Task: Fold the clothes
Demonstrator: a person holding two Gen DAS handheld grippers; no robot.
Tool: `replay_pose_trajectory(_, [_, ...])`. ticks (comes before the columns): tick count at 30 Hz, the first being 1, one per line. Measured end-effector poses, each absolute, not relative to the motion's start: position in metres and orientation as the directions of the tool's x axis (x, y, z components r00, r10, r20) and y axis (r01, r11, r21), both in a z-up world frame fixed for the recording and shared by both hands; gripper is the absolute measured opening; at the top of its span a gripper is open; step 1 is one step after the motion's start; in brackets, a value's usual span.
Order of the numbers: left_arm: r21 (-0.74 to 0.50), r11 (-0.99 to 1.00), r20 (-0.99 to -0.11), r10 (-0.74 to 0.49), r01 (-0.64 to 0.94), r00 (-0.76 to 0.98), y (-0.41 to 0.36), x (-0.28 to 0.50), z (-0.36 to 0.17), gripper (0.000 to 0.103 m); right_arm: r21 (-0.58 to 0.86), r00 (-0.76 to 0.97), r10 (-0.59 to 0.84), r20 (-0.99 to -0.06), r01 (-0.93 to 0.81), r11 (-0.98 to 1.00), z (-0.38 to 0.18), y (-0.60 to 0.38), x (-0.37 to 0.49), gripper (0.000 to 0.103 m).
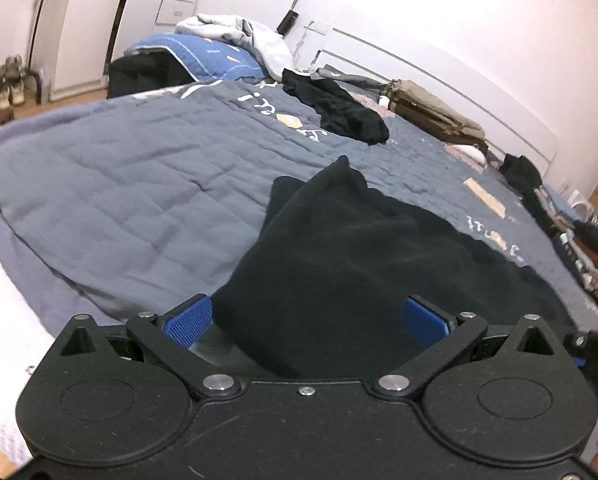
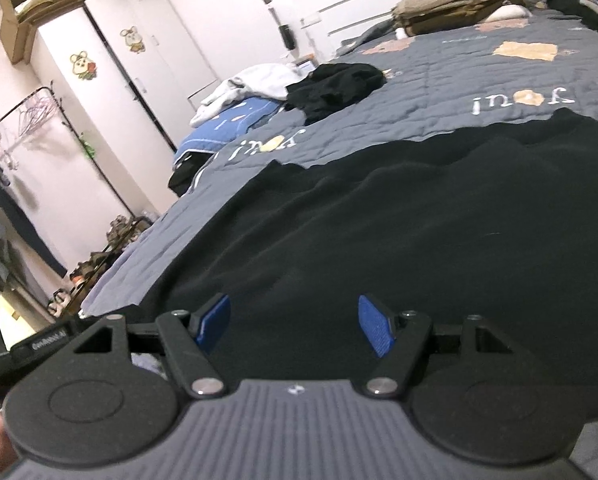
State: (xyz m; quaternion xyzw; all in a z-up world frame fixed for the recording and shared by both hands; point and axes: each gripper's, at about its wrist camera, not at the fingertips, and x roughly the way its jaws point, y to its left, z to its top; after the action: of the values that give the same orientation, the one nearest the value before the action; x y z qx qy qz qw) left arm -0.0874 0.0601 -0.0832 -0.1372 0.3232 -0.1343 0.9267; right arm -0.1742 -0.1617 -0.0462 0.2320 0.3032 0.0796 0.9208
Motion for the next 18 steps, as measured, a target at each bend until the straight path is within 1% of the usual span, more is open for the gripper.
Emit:
replay_pose_trajectory(3, [-0.325,0.932,-0.565,-0.329,0.163,0.756,0.063,-0.086,-0.085,0.103,0.478,0.79,0.328,-0.518,-0.05,0.877,-0.047,-0.151,-0.172,0.07])
replay_pose_trajectory(10, [-0.333,0.928,-0.568,-0.338,0.166,0.751,0.069,-0.086,-0.09,0.099,0.404,0.757,0.335,-0.561,-0.102,0.909,-0.058,-0.127,-0.165,0.07])
replay_pose_trajectory(13, [-0.353,0.922,-0.572,-0.347,0.159,0.743,0.07,-0.084,-0.095,0.098,0.389,0.735,0.343,-0.585,-0.117,0.914,-0.064,-0.123,-0.161,0.07])
replay_pose_trajectory(14, [-0.377,0.915,-0.576,-0.354,0.146,0.736,0.072,-0.082,-0.098,0.097,0.39,0.731,0.347,-0.587,-0.12,0.913,-0.065,-0.123,-0.161,0.07])
replay_pose_trajectory(17, [-0.454,0.887,-0.598,-0.376,0.088,0.708,0.078,-0.076,-0.11,0.083,0.39,0.723,0.355,-0.593,-0.128,0.912,-0.066,-0.12,-0.161,0.07])
replay_pose_trajectory(18, [-0.475,0.877,-0.604,-0.381,0.067,0.7,0.08,-0.074,-0.114,0.069,0.388,0.722,0.355,-0.595,-0.129,0.913,-0.067,-0.12,-0.161,0.07])
